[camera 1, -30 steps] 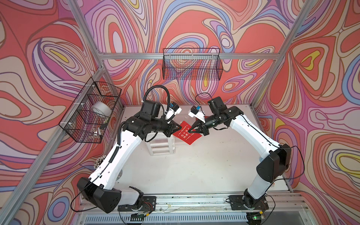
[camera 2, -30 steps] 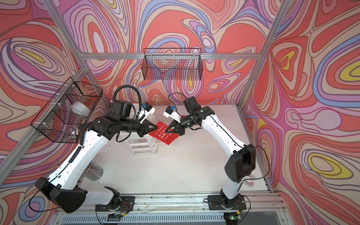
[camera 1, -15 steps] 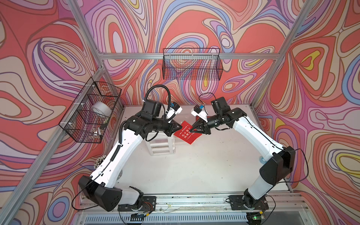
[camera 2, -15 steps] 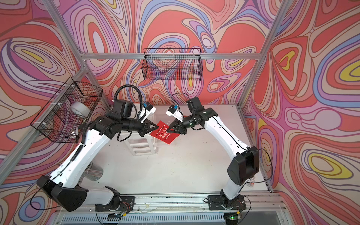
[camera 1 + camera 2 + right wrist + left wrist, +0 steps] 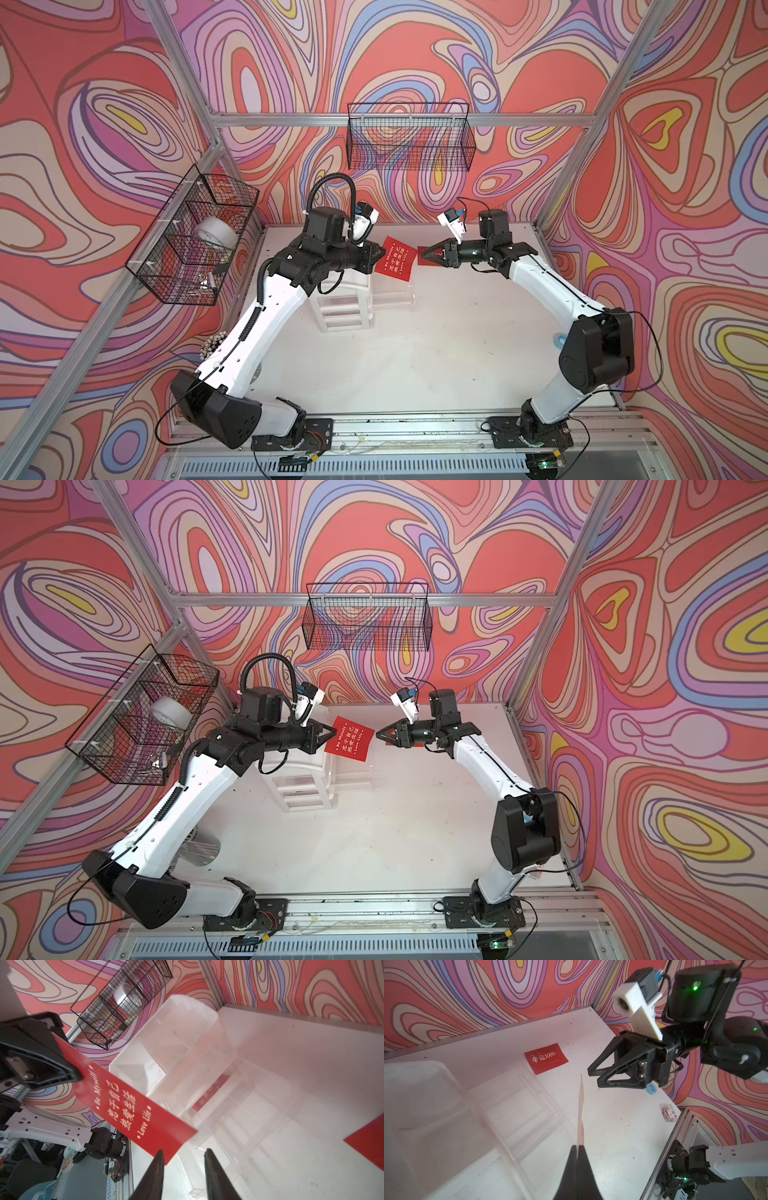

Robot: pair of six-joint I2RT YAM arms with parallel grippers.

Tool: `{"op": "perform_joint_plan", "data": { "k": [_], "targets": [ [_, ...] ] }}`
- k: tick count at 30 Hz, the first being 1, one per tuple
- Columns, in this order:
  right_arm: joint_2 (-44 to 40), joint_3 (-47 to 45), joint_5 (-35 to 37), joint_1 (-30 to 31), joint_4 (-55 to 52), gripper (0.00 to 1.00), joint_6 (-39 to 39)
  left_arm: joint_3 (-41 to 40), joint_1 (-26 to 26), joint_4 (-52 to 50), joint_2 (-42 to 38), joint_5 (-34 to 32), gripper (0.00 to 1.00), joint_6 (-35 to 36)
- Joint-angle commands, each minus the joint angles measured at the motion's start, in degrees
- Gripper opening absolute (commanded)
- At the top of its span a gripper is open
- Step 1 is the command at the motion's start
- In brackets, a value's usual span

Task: Take the postcards out of the drawer
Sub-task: Place the postcard at the center of the board.

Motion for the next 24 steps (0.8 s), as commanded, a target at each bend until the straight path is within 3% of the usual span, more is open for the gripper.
{"op": "perform_joint_plan", "data": {
  "k": [1, 4, 9, 24],
  "targets": [
    [-4.0, -6.8, 2.9, 0.1, 17.3, 0.37, 15.1, -1.7, -0.3, 5.3, -0.5, -0.4, 0.0, -4.3],
    [-5.4, -12.5, 2.5, 0.2, 28.8, 0.42, 23.9, -3.7, -0.2, 9.5, -1.0, 1.5, 0.0, -6.8],
    [-6.6, -17.0, 2.2, 0.2, 37.7, 0.46, 30.5, -6.5, -0.2, 14.5, -1.9, 3.8, 0.0, -8.9],
    [-3.9, -17.8, 0.2, 0.2, 44.2, 0.46, 35.5, -9.4, -0.2, 19.1, -3.6, 4.9, 0.0, -10.5]
  ]
}}
